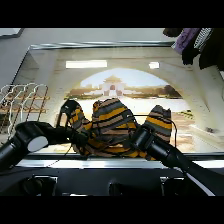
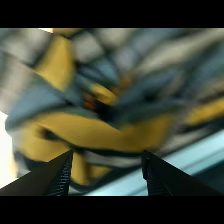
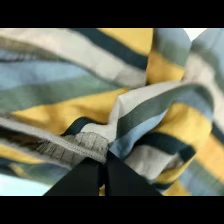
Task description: Fold the clothes and pants, and hang the long-sleeved shirts on hangers.
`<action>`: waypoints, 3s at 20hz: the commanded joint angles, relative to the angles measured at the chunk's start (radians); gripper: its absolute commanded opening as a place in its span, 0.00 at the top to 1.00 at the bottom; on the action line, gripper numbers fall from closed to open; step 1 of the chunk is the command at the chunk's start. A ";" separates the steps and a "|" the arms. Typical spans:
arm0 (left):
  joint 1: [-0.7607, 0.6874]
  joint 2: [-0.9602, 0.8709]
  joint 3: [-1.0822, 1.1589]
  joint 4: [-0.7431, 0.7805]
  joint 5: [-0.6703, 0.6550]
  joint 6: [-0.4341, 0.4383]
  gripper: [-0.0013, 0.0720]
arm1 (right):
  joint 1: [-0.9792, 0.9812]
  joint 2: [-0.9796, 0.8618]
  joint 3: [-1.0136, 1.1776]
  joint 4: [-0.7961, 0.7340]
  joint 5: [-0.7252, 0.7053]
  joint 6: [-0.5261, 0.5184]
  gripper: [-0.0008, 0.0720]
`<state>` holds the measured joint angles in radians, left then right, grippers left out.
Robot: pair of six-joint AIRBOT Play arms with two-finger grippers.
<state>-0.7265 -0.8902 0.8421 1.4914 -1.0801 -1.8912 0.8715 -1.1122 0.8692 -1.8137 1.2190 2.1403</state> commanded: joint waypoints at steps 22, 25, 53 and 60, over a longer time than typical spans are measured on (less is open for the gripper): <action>-0.457 -0.244 -0.186 0.451 0.310 -0.188 0.34 | 0.000 0.007 0.008 0.154 0.012 0.217 0.94; -0.354 -0.257 -0.179 0.446 0.309 -0.321 0.80 | 0.000 0.007 0.007 0.161 0.021 0.217 0.94; -0.098 -0.250 0.020 0.032 0.110 -0.024 0.43 | 0.000 0.006 0.007 0.204 -0.025 0.266 0.94; -0.154 -0.379 0.021 0.236 0.188 -0.343 0.43 | 0.000 0.006 0.007 0.205 -0.058 0.314 0.94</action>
<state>-0.8661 -1.2209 0.8619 1.6562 -0.9344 -2.1185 0.8715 -1.1061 0.8757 -1.6104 1.1694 2.4329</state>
